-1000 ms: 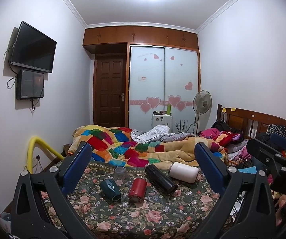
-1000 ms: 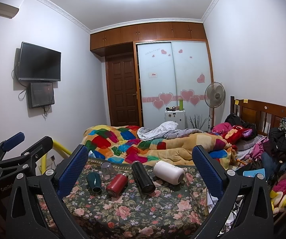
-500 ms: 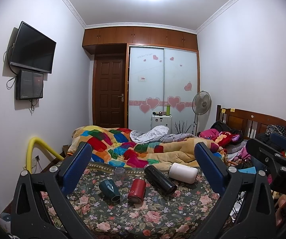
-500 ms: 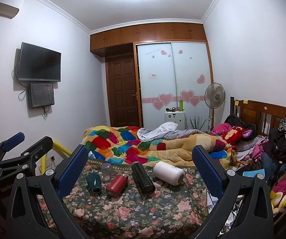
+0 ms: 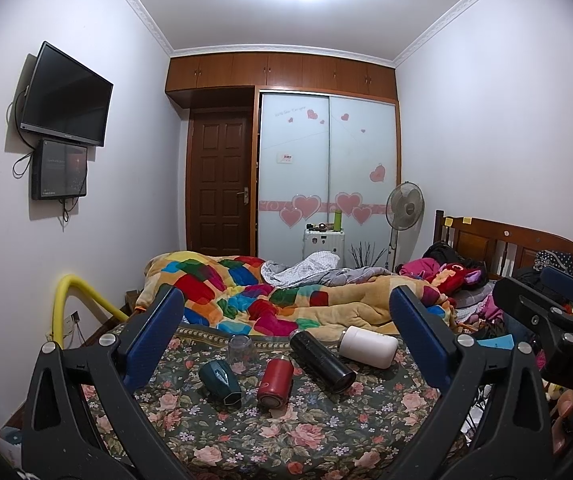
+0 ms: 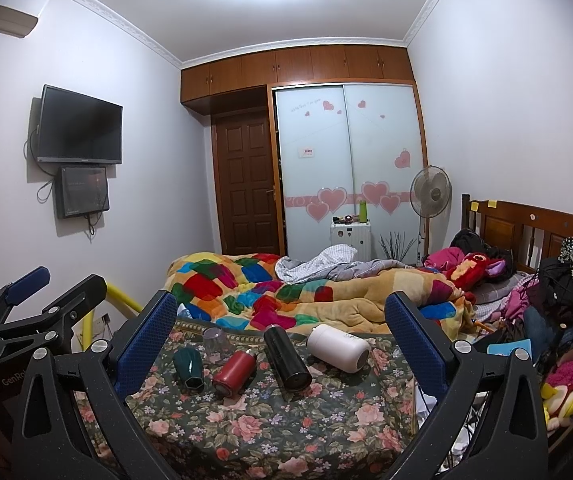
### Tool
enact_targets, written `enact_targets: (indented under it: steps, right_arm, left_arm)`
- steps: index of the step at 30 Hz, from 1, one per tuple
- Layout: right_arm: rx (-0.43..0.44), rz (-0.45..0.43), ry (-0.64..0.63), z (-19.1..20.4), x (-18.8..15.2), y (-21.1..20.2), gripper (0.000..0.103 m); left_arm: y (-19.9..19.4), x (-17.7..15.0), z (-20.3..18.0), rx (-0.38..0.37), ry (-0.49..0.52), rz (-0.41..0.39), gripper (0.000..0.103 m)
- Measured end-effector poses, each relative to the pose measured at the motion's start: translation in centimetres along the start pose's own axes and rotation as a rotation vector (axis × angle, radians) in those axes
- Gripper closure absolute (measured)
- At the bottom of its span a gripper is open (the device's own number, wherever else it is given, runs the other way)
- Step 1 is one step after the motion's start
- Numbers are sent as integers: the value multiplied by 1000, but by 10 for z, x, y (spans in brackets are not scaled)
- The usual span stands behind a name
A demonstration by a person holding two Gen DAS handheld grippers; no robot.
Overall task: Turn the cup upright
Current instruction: 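Reach the left gripper to the lying red thermos and close on its body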
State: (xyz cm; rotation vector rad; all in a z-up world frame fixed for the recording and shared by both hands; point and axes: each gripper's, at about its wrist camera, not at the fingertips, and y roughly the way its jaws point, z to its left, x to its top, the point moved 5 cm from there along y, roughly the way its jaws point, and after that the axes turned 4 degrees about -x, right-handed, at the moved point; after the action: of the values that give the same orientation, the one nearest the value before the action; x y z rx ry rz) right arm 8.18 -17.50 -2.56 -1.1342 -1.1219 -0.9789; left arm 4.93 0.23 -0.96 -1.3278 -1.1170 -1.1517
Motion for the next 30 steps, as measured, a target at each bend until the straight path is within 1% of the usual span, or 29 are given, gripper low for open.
enact_targets:
  steps: [6,13,17,20,22,26,27,30]
  right_arm:
    - [-2,19,-2,1,1,10,0]
    - [-6,56,0,-2,-8,31,0]
    - [-17,98,7,-7,-18,51,0]
    - [-28,139,17,-13,-27,68,0]
    - [-36,169,25,-18,-33,81,0]
    - [-66,234,29,-29,-48,110,0]
    - [-72,247,28,-31,-51,116,0]
    - [-91,296,27,-38,-62,136,0]
  left_arm:
    - [5,-2,3,1,-7,11,0]
    - [33,-12,11,-11,-25,59,0]
    - [61,-26,18,-3,-36,112,0]
    - [92,-44,27,0,-50,186,0]
    - [117,-61,32,-3,-59,253,0]
    - [170,-102,42,-27,-81,414,0]
    - [188,-117,44,-32,-84,468,0]
    - [221,-145,46,-67,-94,561,0]
